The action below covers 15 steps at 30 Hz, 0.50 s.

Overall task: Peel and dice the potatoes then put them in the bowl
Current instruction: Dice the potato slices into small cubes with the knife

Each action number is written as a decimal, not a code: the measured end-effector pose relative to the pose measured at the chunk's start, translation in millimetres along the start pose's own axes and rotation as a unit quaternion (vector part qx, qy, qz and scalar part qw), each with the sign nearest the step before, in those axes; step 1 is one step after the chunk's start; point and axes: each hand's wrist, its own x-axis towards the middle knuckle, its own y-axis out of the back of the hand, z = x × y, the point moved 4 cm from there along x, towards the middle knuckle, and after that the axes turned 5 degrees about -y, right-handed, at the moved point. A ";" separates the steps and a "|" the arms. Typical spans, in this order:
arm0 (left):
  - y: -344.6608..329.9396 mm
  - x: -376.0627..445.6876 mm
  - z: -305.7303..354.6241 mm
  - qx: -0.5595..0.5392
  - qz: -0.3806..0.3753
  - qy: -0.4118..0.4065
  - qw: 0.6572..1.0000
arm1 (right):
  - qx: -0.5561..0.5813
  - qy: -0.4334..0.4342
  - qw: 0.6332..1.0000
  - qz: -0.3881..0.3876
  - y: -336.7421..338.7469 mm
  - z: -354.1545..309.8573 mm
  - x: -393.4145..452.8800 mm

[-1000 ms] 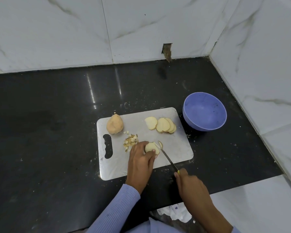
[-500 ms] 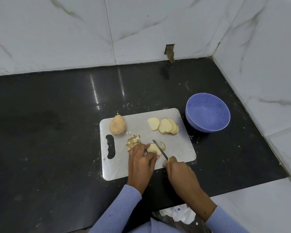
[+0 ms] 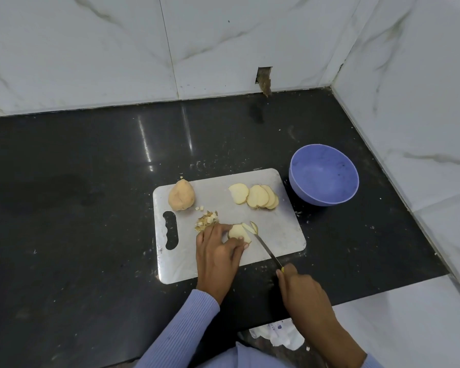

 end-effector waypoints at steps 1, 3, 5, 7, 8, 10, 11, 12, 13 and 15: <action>0.6 -0.4 -0.1 0.001 0.001 -0.004 1.000 | 0.005 0.006 1.000 0.002 1.3 -0.8 -0.4; 1.3 -1.7 0.2 0.007 0.001 -0.018 1.000 | 0.018 0.022 1.000 0.009 3.8 -5.0 -1.1; 0.8 -2.8 0.3 0.011 0.004 -0.021 1.000 | 0.032 0.036 0.999 0.020 6.7 -13.2 4.3; 0.0 -2.5 -0.5 0.006 0.005 -0.012 1.000 | 0.040 0.042 0.998 0.025 8.2 -22.9 14.3; -0.1 -2.0 -1.3 0.001 0.005 -0.008 1.000 | 0.041 0.044 0.998 0.022 8.0 -28.0 19.1; 0.5 -1.3 -2.6 -0.006 0.007 -0.003 1.000 | 0.034 0.048 0.998 0.016 7.1 -36.0 26.0; 0.7 -1.1 -3.0 -0.010 0.007 -0.002 1.000 | 0.028 0.050 0.998 0.015 6.3 -38.6 28.2; 0.9 -1.0 -3.0 -0.012 0.006 -0.002 1.000 | 0.022 0.051 0.998 0.015 5.8 -40.1 29.3; 1.3 -0.7 -2.8 -0.012 0.005 -0.002 1.000 | 0.014 0.049 0.999 0.014 5.2 -41.6 30.3; 1.5 0.8 -2.0 -0.006 0.004 -0.003 1.000 | -0.006 0.049 0.999 0.013 2.6 -42.4 30.6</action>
